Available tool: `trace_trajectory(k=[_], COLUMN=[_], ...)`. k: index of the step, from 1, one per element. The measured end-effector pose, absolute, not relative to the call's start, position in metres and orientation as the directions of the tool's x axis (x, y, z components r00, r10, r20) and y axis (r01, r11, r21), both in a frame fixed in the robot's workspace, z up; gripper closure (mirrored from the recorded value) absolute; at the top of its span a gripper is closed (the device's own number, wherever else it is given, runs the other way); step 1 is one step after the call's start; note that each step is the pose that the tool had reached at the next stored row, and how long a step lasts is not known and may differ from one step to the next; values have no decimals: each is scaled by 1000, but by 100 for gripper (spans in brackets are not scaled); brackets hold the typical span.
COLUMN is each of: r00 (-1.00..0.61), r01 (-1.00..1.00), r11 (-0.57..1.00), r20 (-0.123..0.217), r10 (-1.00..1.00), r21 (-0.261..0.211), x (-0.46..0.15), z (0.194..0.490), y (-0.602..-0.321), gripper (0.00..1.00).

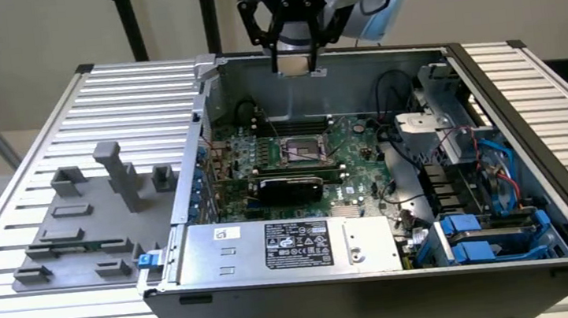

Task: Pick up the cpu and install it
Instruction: 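Pick up the cpu and move it towards the insertion slot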

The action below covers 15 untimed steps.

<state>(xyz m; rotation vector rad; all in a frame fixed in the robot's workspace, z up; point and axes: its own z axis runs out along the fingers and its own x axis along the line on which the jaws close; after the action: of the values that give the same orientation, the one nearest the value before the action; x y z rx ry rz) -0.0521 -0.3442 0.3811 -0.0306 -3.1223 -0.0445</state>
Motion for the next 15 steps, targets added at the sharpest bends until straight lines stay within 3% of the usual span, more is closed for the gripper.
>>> trace_trajectory(k=[15], r00=[-1000], r01=[20], r11=[999], r20=[19], r10=[19], r21=[28], x=[-20], z=[354], y=[-324], gripper=[45])
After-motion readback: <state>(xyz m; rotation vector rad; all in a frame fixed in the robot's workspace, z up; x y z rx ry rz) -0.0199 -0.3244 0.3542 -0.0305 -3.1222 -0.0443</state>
